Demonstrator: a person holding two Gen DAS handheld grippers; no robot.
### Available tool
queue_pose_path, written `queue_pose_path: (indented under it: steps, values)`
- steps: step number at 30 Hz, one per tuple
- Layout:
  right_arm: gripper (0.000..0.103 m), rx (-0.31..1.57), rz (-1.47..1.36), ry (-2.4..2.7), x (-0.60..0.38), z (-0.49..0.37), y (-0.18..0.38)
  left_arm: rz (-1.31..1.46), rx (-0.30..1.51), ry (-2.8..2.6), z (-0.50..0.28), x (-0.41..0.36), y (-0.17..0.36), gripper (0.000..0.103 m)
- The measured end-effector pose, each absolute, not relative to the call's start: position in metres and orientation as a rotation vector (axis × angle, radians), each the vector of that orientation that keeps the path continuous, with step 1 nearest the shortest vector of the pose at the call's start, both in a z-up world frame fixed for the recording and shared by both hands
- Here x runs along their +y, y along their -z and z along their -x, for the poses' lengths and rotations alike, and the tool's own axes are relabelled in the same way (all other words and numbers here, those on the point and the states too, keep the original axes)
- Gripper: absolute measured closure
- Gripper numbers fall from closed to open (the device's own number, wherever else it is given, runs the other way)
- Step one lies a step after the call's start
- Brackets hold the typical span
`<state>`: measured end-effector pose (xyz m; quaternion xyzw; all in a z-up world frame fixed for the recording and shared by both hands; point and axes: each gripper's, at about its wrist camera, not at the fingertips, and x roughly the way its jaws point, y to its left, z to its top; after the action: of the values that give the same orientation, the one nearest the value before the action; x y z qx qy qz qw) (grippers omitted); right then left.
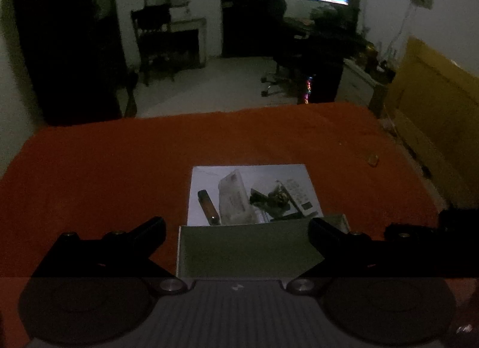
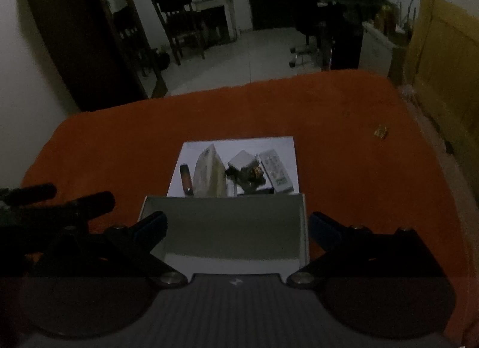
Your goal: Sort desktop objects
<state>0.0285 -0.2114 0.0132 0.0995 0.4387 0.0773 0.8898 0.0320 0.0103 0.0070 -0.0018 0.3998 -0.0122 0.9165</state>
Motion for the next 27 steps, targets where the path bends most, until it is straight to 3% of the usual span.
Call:
queue_pose_path:
  steps: [9, 15, 23, 27]
  values:
    - [0.003, 0.925, -0.189, -0.189, -0.216, -0.037, -0.008, 0.025, 0.915, 0.041, -0.048, 0.02, 0.0, 0.0]
    - [0.003, 0.885, -0.225, -0.202, -0.227, -0.04, -0.012, 0.032, 0.762, 0.032, -0.037, 0.027, -0.002, 0.0]
    - [0.003, 0.825, -0.204, -0.227, -0.233, -0.047, -0.019, 0.048, 0.795, 0.025, -0.049, 0.03, -0.003, 0.0]
    - [0.002, 0.782, -0.163, -0.235, -0.227, -0.052, -0.021, 0.127, 0.899, 0.045, -0.07, 0.038, 0.013, 0.0]
